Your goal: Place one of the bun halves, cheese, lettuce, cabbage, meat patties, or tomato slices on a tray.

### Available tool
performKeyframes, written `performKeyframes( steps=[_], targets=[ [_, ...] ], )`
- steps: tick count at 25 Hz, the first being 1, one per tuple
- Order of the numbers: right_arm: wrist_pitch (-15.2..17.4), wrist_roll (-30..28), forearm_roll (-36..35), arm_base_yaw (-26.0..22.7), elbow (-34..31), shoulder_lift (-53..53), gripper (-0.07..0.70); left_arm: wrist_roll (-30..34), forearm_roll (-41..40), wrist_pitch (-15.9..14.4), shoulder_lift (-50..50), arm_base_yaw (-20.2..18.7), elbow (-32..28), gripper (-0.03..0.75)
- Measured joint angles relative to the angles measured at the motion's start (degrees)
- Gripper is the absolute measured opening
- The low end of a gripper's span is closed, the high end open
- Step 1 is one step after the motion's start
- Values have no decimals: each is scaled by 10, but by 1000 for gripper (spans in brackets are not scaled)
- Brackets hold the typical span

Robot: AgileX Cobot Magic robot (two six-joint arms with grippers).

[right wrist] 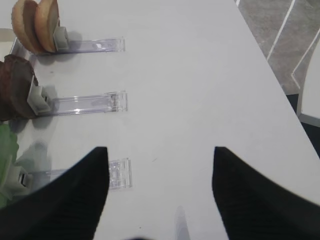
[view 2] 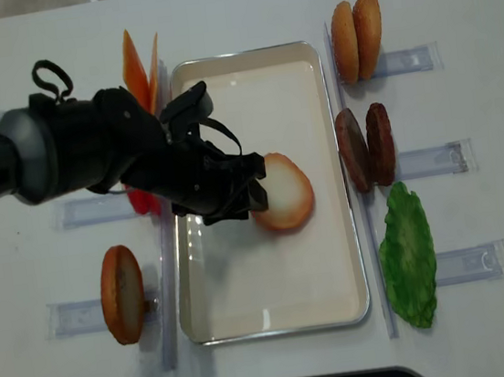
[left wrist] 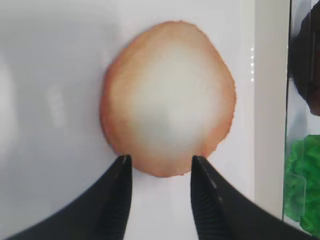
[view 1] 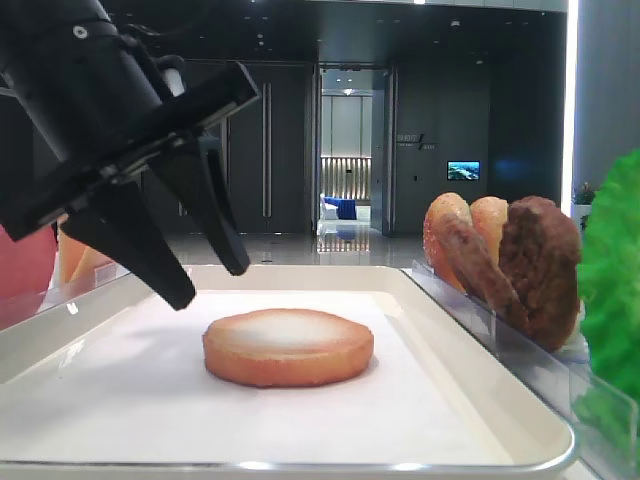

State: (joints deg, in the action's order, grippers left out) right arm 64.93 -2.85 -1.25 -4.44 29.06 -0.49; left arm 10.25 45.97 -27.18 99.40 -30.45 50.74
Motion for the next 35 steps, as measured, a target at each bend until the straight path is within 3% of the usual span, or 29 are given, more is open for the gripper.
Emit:
performKeyframes(
  steps=[4,11,15,18,24,27,29,35],
  targets=[
    [0,0,0,0,0,0,429,-57,-63,-41,-32,26,0,303],
    [0,0,0,0,0,0,429,-78,-82,-44,-78,32,6,306],
    [0,0,0,0,0,0,429,-89,-95,-70,-95,32,50,325],
    [0,0,0,0,0,0,429,-157,-169,-119,-107,32,104,329],
    [0,0,0,0,0,0,429,-330,-424,-316,-110,32,200,330],
    [0,0,0,0,0,0,429,-369,-496,-383,-110,32,230,330],
    [0,0,0,0,0,0,429,-376,-511,-405,-110,32,241,330],
    [0,0,0,0,0,0,429,-350,-523,-425,-114,45,244,330]
  ],
)
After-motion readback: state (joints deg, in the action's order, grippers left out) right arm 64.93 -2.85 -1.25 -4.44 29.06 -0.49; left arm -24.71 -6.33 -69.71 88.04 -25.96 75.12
